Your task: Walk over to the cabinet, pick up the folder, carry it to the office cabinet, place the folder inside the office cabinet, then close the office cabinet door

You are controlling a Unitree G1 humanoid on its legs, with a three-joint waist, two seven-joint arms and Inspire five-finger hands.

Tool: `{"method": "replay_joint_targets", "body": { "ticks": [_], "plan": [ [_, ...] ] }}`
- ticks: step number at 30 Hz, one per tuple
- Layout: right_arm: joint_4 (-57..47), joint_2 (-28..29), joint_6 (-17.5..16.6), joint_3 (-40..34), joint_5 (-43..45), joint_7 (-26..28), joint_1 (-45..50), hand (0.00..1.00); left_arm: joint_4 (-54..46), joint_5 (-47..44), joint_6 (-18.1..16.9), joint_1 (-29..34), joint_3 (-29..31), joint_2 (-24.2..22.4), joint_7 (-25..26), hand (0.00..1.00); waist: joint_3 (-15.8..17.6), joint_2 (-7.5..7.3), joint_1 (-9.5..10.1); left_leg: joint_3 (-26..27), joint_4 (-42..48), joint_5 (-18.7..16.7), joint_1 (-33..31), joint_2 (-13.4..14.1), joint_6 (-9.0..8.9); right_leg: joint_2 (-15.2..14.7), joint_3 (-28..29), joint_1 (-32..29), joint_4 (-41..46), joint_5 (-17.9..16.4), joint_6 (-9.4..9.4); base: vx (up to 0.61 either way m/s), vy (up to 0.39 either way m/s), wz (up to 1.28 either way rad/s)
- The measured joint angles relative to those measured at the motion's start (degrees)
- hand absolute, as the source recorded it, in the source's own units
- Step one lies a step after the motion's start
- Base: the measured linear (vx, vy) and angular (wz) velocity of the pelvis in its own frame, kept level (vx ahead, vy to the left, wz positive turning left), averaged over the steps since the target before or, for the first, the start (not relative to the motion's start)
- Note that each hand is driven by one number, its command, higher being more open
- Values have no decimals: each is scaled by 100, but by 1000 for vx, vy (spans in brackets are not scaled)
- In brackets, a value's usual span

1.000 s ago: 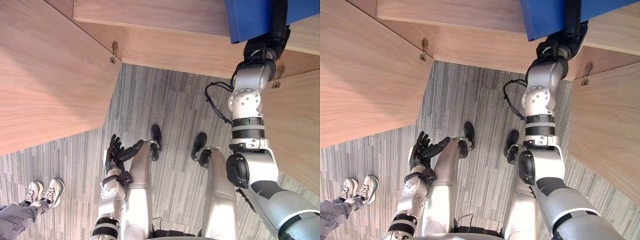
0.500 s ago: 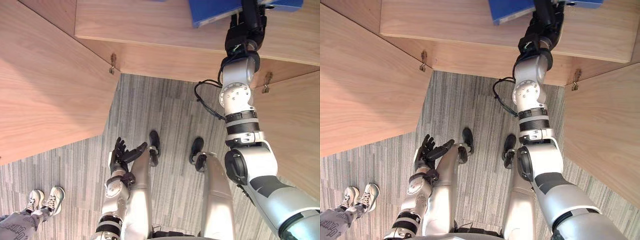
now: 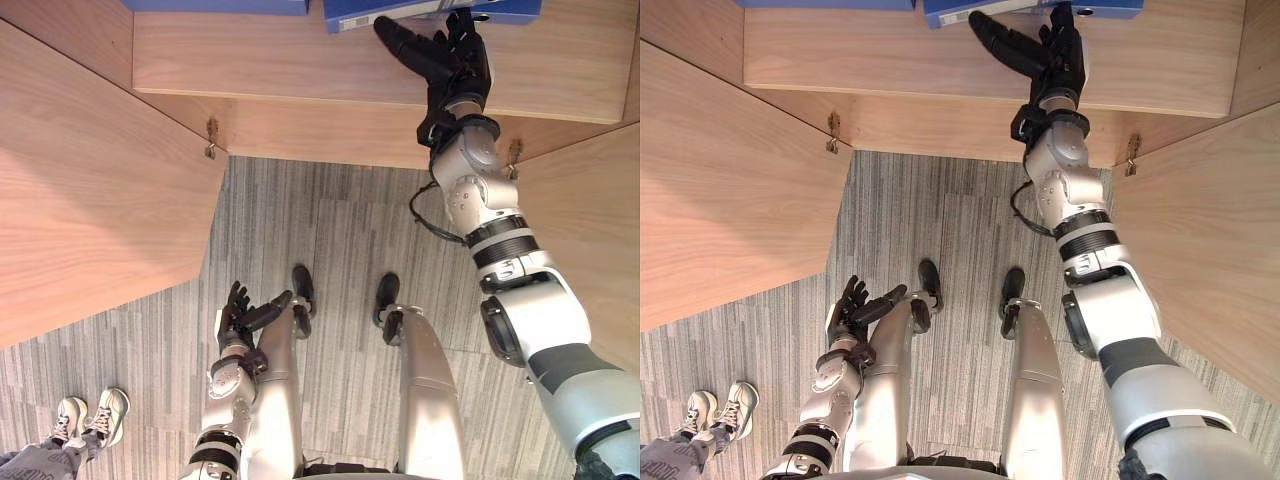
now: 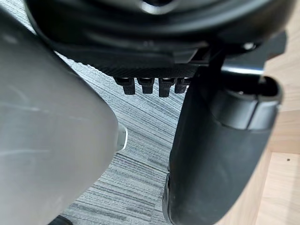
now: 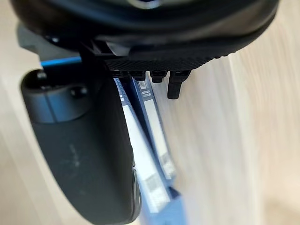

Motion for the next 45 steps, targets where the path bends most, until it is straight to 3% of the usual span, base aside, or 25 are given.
{"method": "replay_joint_targets", "body": {
  "ticks": [1, 7, 19, 25, 33, 39, 45],
  "plan": [
    [-4, -142, -3, 116, -176, 157, 38, 0, 22, 0, -12, 0, -9, 13, -25, 100, 0, 0, -1, 0, -10, 1, 11, 0, 0, 1, -2, 13, -10, 0, 0, 0, 0, 0],
    [-79, -616, -74, 503, -1175, 595, 136, 0, 96, 3, -26, -4, -159, 131, -152, 100, -7, -13, 18, 12, -47, 1, 53, -1, 0, 2, -6, 57, -36, 2, 3, 0, 0, 0],
    [-270, -605, -34, 937, -2625, 727, 531, 0, 256, 6, -13, -46, -233, 202, -250, 100, -84, -48, 146, 51, -168, -2, 126, -8, -2, 3, -11, 111, -124, 1, 3, 2, -5, 0],
    [-248, -223, 96, 1012, -2730, 540, 376, 0, 248, 2, -12, -46, -200, 186, -244, 100, -84, -48, 188, 34, -198, 4, 77, -29, -3, -9, -38, 74, -144, 1, 3, 2, -5, 0],
    [347, 206, 156, 718, -2698, -77, -763, 0, 153, -61, -18, -46, -119, 85, -179, 100, -84, -48, 224, -72, -321, 117, -62, -172, 0, -138, -166, -28, -137, 1, 3, 9, -15, 11],
    [658, 168, 156, 451, -2585, -458, -1421, 0, 46, -125, -30, -45, -125, 24, -76, 100, -83, -48, 269, -101, -464, 228, -119, -297, 4, -246, -225, -97, -134, 0, 2, 2, -15, 12],
    [877, -314, 183, 315, -2583, -554, -1628, 0, -137, -218, -32, -41, -243, -10, -72, 100, -83, -47, 283, -211, -692, 413, -151, -462, 3, -398, -361, -126, -131, 0, 2, 8, -15, 19]
  ]
}}
